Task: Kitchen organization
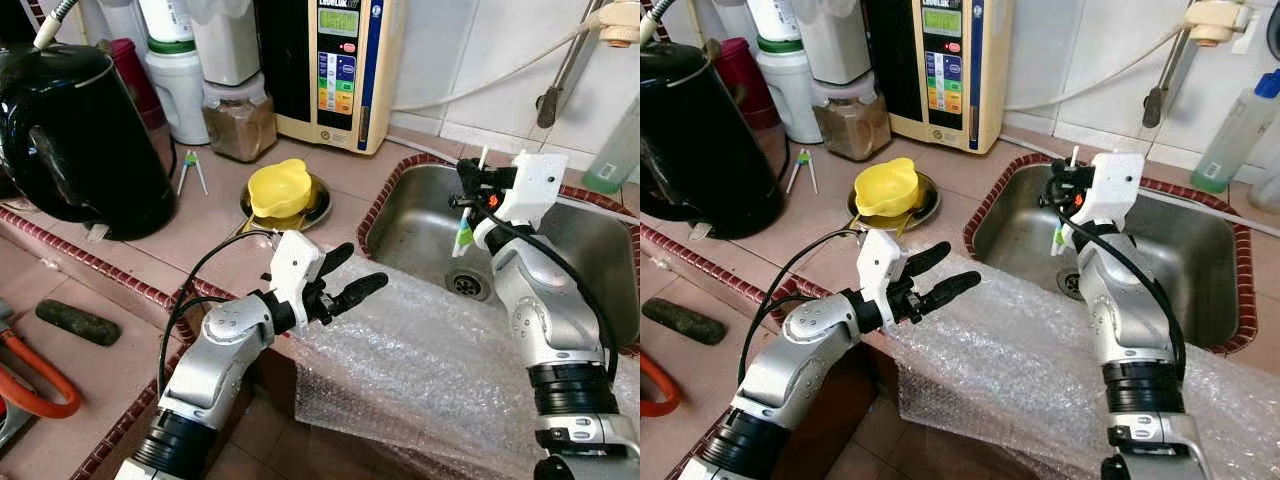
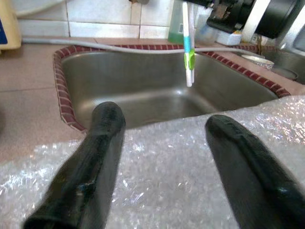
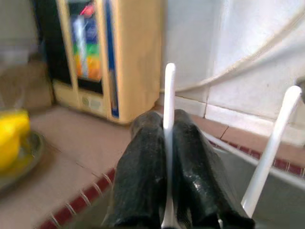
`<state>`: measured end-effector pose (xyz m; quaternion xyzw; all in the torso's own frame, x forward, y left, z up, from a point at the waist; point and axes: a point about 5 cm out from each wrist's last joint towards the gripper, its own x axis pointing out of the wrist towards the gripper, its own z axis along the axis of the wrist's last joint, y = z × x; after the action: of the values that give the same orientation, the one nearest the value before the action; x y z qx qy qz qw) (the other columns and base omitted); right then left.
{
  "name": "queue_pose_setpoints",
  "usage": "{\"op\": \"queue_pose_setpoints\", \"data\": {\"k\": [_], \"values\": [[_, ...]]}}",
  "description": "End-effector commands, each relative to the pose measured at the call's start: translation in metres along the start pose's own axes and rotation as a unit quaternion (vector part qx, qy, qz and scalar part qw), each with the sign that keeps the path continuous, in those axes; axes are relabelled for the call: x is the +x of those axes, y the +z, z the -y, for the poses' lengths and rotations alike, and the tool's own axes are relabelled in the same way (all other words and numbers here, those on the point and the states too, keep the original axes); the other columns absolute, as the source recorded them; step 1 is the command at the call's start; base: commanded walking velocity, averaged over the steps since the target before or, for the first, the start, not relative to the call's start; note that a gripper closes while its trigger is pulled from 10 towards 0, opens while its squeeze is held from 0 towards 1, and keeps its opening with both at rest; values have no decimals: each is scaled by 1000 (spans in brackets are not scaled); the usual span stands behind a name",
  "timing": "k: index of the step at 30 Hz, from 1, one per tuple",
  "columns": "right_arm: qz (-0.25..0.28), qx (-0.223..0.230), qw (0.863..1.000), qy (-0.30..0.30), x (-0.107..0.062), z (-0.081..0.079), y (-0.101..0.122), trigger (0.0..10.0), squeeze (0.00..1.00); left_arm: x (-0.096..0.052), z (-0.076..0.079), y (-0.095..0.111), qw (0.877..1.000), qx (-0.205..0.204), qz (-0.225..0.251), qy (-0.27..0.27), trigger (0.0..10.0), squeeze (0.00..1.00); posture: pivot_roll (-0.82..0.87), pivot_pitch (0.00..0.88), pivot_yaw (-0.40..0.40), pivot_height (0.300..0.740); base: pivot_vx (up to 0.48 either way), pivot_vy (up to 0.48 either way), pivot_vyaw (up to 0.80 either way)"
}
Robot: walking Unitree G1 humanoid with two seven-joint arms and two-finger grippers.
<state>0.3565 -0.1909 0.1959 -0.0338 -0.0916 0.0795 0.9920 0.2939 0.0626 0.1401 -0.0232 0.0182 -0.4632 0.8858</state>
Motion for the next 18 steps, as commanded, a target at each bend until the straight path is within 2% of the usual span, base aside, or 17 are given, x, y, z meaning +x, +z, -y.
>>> {"op": "queue_pose_setpoints", "data": {"k": [1,4,7,8,9,10,18], "values": [[-5,-46,998,31,3,-2,-6,0,0,-1,2,1,1000,13,-9,-8,10000,1000,20,54,34,740,0,0,0],[-25,-86,995,51,0,-2,-17,0,0,-2,2,0,1000,17,-15,-11,10000,1000,26,50,40,740,0,0,0],[-42,-99,992,69,-2,-1,-27,235,20,-3,2,-1,1000,17,-19,-13,10000,1000,27,49,46,740,0,0,0],[-53,-104,990,76,-5,0,-33,6235,1000,-3,2,-1,999,20,-22,-15,10000,1000,26,48,50,740,0,0,0],[-54,-105,990,77,-5,0,-33,8980,1000,-2,2,-1,999,21,-22,-16,10000,1000,26,48,50,740,0,0,0],[-56,-104,990,78,-5,0,-34,10000,1000,-2,2,-1,999,21,-22,-16,10000,1000,25,48,53,740,0,0,0],[-56,-112,989,74,-9,1,-43,10000,1000,0,3,0,999,22,-22,-19,10000,1000,22,47,57,740,0,0,0]]}}
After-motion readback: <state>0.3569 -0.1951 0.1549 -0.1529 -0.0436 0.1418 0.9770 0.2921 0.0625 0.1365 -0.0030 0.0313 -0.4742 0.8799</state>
